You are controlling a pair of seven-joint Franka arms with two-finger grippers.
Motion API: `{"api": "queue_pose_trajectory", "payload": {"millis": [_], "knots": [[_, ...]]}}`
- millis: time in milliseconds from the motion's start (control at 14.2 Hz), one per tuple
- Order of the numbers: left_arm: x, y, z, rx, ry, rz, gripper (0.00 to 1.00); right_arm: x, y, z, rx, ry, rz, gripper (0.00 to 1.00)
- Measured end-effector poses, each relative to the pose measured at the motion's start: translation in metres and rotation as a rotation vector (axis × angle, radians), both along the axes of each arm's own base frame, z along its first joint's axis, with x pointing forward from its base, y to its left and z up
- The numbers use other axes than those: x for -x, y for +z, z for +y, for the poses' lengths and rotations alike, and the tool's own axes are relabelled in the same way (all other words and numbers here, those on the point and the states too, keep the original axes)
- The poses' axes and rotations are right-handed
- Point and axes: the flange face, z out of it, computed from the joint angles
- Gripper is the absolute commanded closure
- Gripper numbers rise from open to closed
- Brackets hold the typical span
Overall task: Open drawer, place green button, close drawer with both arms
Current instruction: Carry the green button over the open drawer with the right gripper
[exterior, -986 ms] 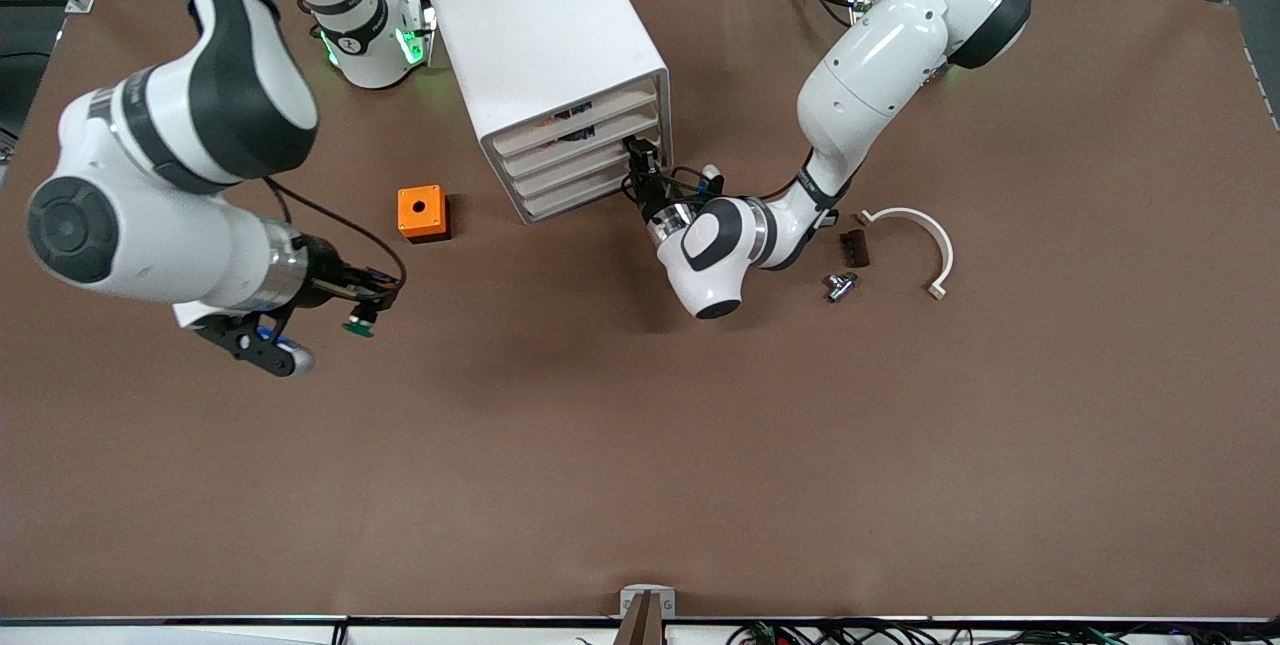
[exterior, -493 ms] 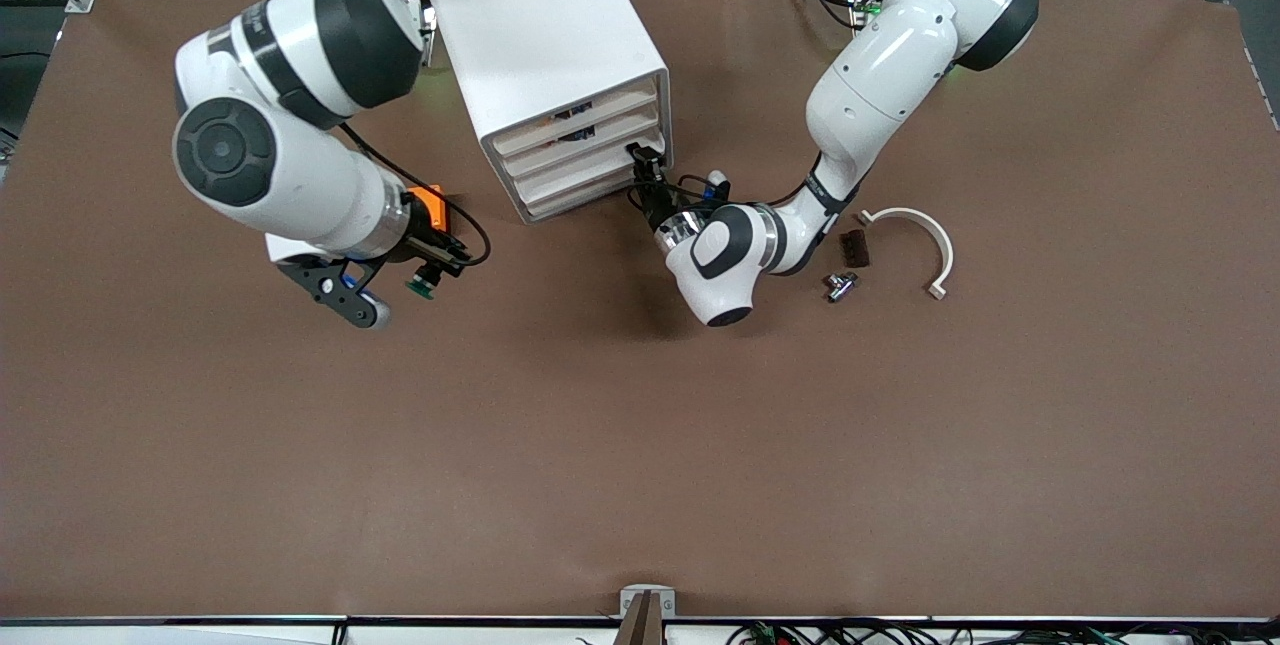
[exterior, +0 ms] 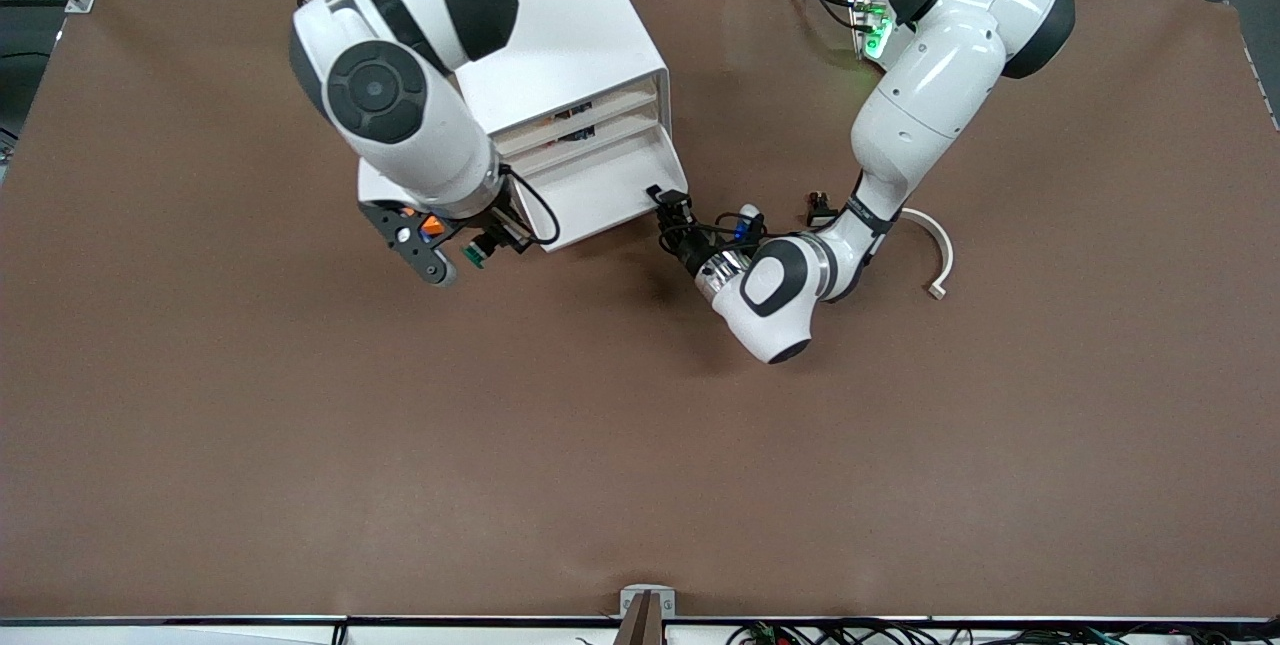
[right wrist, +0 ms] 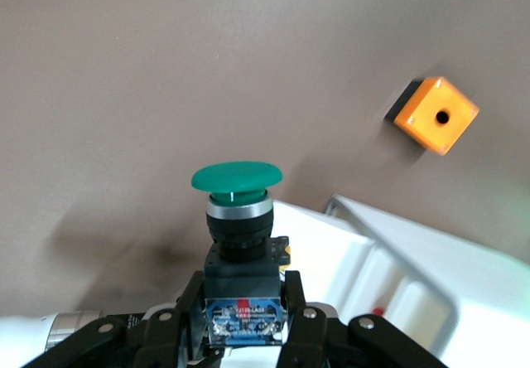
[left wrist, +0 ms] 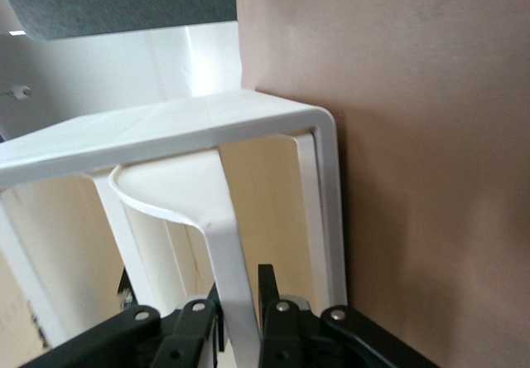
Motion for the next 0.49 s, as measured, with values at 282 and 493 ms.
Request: {"api": "queue_pose_trajectory", "payload": {"millis": [282, 493], "knots": [[-0.011, 0.001, 0.010, -0.001, 0.027, -0.013, 0.36, 0.029, -0.032, 0.048, 0.014, -0.091, -0.038, 1.00], [-0.014, 0.000, 0.009, -0.008, 0.042, -0.029, 0.00, 0.051, -0.061, 0.075, 0.022, -0.139, -0.072, 1.00]]}}
